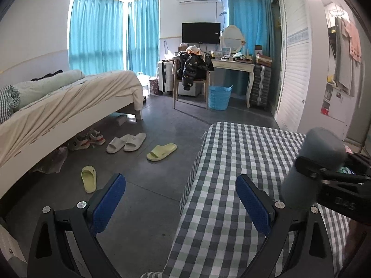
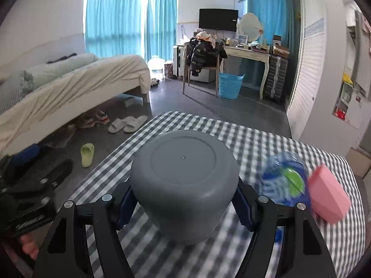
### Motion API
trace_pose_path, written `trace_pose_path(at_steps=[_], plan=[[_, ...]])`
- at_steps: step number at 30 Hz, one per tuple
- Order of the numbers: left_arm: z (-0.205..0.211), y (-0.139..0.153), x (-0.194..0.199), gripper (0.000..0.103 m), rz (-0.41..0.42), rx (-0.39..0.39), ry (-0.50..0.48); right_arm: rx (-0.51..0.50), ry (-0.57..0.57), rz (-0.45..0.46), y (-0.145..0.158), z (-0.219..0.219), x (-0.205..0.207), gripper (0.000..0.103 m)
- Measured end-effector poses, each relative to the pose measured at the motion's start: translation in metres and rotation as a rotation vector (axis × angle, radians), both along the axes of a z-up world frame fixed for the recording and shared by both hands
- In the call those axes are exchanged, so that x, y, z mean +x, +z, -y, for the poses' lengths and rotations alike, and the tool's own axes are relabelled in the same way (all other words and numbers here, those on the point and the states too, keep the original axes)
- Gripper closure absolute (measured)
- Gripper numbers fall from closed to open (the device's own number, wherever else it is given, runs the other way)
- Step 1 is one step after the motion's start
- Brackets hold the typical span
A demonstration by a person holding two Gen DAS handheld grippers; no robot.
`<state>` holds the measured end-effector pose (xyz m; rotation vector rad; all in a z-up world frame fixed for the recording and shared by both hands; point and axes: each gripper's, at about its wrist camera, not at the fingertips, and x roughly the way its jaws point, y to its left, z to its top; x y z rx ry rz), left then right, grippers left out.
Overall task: Flip cup upside down
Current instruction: 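Rotate the gray cup with the right gripper, rim facing the table, then set the gray cup upside down on the bed and open the right gripper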
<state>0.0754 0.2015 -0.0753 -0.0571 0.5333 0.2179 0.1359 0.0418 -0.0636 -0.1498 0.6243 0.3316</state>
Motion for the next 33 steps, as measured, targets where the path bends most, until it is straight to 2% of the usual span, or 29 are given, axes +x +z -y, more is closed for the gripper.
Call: trace_pose_path(at_steps=[3, 10, 11, 12, 13, 19, 24, 29, 33], plan=[[0.000, -0.004, 0.002, 0.004, -0.008, 0.002, -0.004, -0.002, 0.006, -0.040, -0.011, -0.008, 0.016, 0.032], [0.009, -0.012, 0.004, 0.004, -0.039, -0.002, -0.017, -0.004, 0.022, -0.028, -0.016, -0.005, 0.019, 0.032], [0.012, -0.011, 0.003, 0.004, -0.040, 0.003, -0.021, 0.000, 0.028, -0.028, -0.016, -0.003, 0.017, 0.028], [0.015, -0.009, 0.001, 0.004, -0.041, 0.010, -0.024, 0.022, 0.042, -0.027, -0.015, -0.003, 0.012, 0.012], [0.018, -0.007, -0.002, 0.004, -0.039, 0.015, -0.024, 0.038, 0.044, -0.020, -0.012, 0.000, 0.010, 0.007], [0.041, 0.015, -0.022, 0.004, 0.011, 0.048, -0.023, 0.129, 0.066, 0.073, 0.031, 0.026, -0.024, 0.005], [0.072, 0.040, -0.046, 0.004, 0.082, 0.067, -0.033, 0.175, 0.041, 0.143, 0.069, 0.068, -0.060, 0.004], [0.103, 0.058, -0.066, 0.004, 0.126, 0.047, -0.065, 0.157, -0.018, 0.208, 0.091, 0.118, -0.100, 0.002], [0.128, 0.067, -0.083, 0.004, 0.194, 0.072, -0.080, 0.139, -0.068, 0.241, 0.094, 0.152, -0.127, 0.000]])
